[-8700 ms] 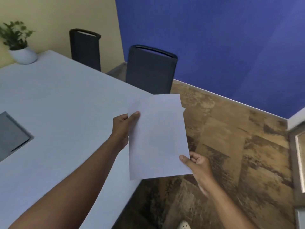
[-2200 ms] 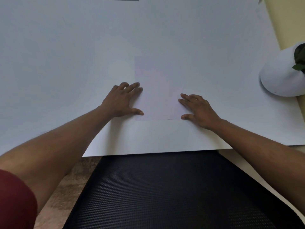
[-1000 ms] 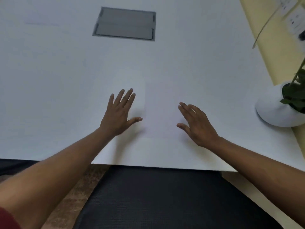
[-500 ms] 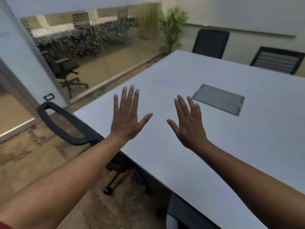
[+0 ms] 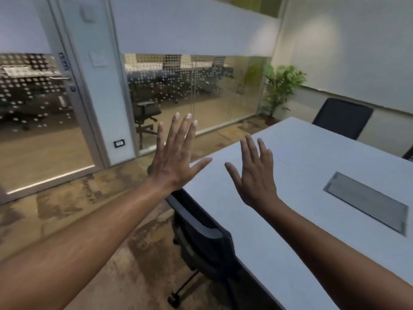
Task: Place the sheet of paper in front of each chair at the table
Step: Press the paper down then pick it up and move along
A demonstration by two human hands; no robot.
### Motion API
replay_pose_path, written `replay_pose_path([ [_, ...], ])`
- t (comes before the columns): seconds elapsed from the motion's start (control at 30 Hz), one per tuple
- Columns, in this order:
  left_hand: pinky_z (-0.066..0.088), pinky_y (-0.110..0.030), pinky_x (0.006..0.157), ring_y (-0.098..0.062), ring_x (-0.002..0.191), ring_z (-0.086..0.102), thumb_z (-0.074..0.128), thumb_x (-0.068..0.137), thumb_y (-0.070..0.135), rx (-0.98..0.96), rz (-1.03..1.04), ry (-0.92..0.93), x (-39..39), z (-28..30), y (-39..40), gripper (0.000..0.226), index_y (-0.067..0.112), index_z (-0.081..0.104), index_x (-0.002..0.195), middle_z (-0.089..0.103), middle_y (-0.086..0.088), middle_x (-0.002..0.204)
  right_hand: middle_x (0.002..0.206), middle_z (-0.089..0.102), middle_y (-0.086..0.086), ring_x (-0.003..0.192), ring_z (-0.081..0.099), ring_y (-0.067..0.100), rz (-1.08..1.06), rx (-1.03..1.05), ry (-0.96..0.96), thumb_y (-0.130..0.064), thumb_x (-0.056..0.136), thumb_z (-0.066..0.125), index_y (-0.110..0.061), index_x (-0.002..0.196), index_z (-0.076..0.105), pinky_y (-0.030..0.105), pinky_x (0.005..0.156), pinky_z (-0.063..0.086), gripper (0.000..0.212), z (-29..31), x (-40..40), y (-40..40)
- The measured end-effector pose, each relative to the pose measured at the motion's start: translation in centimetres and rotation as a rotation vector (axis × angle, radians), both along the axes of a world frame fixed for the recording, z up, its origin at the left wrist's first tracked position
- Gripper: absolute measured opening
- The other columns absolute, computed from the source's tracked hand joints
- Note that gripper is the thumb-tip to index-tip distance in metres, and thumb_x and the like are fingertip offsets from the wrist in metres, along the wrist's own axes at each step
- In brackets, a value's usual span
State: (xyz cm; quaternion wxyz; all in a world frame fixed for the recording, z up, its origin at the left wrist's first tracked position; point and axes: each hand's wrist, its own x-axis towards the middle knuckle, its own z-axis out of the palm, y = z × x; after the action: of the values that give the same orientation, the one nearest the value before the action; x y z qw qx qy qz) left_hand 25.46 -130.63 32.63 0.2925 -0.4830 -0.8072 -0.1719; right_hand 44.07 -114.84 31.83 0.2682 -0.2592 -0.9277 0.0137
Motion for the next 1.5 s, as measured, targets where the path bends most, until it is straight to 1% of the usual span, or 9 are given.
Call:
replay_pose_path([
  [0.07, -0.001, -0.066, 0.132, -0.028, 0.168, -0.014, 0.035, 0.100, 0.081, -0.018, 0.020, -0.011, -4.4, 0.8, -3.4, 0.105, 0.010, 0.007, 0.173, -0.003, -0.009, 0.183, 0.178, 0.014, 0.006, 0.164, 0.007, 0.034, 0.035, -0.016, 0.029, -0.066, 0.105, 0.027, -0.015, 0.169, 0.018, 0.060, 0.131, 0.013, 0.081, 0.6, -5.7, -2.9],
  [0.17, -0.001, -0.065, 0.132, -0.026, 0.167, -0.018, 0.035, 0.100, 0.080, -0.042, -0.002, -0.027, -8.1, 1.0, -5.7, 0.104, 0.012, 0.005, 0.173, -0.006, -0.007, 0.183, 0.178, 0.014, 0.004, 0.165, 0.006, 0.031, 0.065, -0.010, 0.046, -0.067, 0.105, 0.027, -0.016, 0.168, 0.017, 0.058, 0.131, 0.012, 0.082, 0.6, -10.0, -4.5],
  [0.37, -0.003, -0.064, 0.132, -0.025, 0.166, -0.022, 0.023, 0.099, 0.084, -0.126, -0.004, -0.066, -15.2, 0.2, -7.3, 0.103, 0.017, -0.002, 0.173, -0.012, -0.005, 0.182, 0.178, 0.014, 0.002, 0.164, 0.006, 0.030, 0.091, -0.044, 0.042, -0.068, 0.103, 0.024, -0.018, 0.169, 0.017, 0.057, 0.130, 0.014, 0.083, 0.8, -18.3, -5.9],
  [0.5, -0.006, -0.062, 0.133, -0.023, 0.166, -0.023, 0.027, 0.101, 0.083, -0.112, -0.025, -0.054, -19.2, -0.5, -7.0, 0.102, 0.017, -0.003, 0.173, -0.012, -0.003, 0.182, 0.177, 0.018, 0.004, 0.163, 0.011, 0.031, 0.089, 0.009, 0.055, -0.069, 0.103, 0.023, -0.017, 0.168, 0.020, 0.059, 0.129, 0.018, 0.083, 0.9, -22.7, -5.3],
  [0.67, -0.006, -0.061, 0.133, -0.021, 0.166, -0.021, 0.030, 0.103, 0.081, -0.123, -0.069, -0.048, -30.5, -1.3, -3.4, 0.101, 0.016, 0.000, 0.174, -0.009, -0.003, 0.183, 0.177, 0.017, 0.006, 0.164, 0.009, 0.032, 0.007, -0.001, 0.072, -0.070, 0.103, 0.020, -0.016, 0.168, 0.019, 0.060, 0.130, 0.016, 0.084, -0.3, -32.6, -2.6],
  [1.03, -0.008, -0.061, 0.133, -0.022, 0.166, -0.021, 0.023, 0.101, 0.084, -0.199, -0.142, -0.036, -48.5, -1.5, 3.2, 0.102, 0.016, -0.001, 0.174, -0.009, -0.004, 0.183, 0.177, 0.020, 0.004, 0.164, 0.011, 0.028, -0.093, -0.076, 0.043, -0.070, 0.104, 0.019, -0.019, 0.168, 0.022, 0.058, 0.131, 0.014, 0.082, -2.6, -46.7, 3.1],
  [1.27, -0.020, -0.051, 0.131, -0.021, 0.167, -0.020, 0.025, 0.101, 0.083, -0.200, -0.302, -0.027, -59.5, -4.7, 11.4, 0.102, 0.017, -0.002, 0.174, -0.009, -0.003, 0.183, 0.179, 0.010, 0.002, 0.166, 0.002, 0.027, -0.242, -0.089, -0.014, -0.069, 0.103, 0.019, -0.023, 0.169, 0.012, 0.054, 0.132, 0.004, 0.081, -4.4, -55.0, 8.0],
  [1.37, -0.017, -0.054, 0.132, -0.022, 0.167, -0.017, 0.026, 0.101, 0.083, -0.182, -0.395, -0.026, -64.7, -5.9, 15.1, 0.102, 0.017, -0.002, 0.174, -0.007, -0.003, 0.183, 0.180, 0.004, 0.000, 0.166, -0.004, 0.024, -0.318, -0.075, -0.028, -0.071, 0.103, 0.016, -0.024, 0.170, 0.010, 0.052, 0.133, 0.000, 0.082, -5.3, -59.0, 10.5],
  [1.5, -0.006, -0.060, 0.133, -0.025, 0.169, -0.008, 0.022, 0.100, 0.084, -0.156, -0.500, -0.049, -71.6, -5.9, 20.4, 0.102, 0.015, 0.009, 0.174, 0.004, -0.005, 0.183, 0.180, 0.004, -0.001, 0.166, -0.005, 0.024, -0.417, -0.071, -0.014, -0.073, 0.102, 0.014, -0.024, 0.170, 0.011, 0.051, 0.133, -0.002, 0.083, -5.1, -64.6, 13.5],
])
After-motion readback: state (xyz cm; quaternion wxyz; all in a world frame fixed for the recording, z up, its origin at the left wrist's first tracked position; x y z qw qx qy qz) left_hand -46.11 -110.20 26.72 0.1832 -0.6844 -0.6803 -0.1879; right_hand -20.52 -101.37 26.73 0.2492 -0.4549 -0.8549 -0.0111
